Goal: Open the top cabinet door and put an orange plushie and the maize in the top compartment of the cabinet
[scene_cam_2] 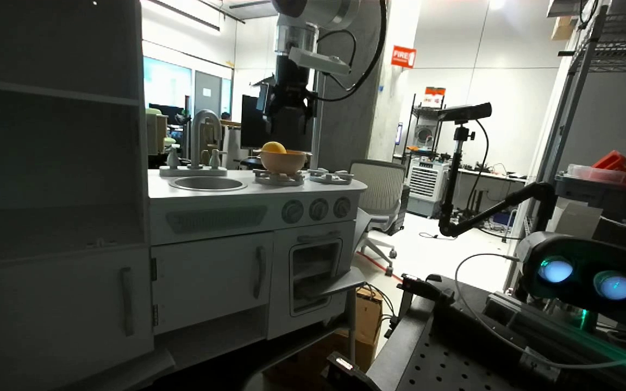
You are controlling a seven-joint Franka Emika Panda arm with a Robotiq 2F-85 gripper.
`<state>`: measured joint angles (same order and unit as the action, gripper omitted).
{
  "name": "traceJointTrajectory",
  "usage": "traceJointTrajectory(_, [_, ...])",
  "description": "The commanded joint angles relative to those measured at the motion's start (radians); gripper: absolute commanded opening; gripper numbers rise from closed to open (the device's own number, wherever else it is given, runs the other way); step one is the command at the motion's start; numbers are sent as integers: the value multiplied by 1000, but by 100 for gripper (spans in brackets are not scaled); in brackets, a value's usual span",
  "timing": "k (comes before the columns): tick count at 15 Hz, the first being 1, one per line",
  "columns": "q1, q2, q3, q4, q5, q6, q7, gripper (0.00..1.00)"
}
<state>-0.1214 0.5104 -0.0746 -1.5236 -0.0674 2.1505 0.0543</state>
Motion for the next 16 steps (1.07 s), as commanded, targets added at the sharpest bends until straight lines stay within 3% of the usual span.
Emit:
traceJointTrajectory(1, [-15, 36, -21, 38, 39, 23, 48, 100])
traceJointTrajectory(9, [-24, 100, -41, 128, 67, 14, 144, 100])
traceJointTrajectory(16, [-48, 230, -34, 255, 107, 24, 159, 100])
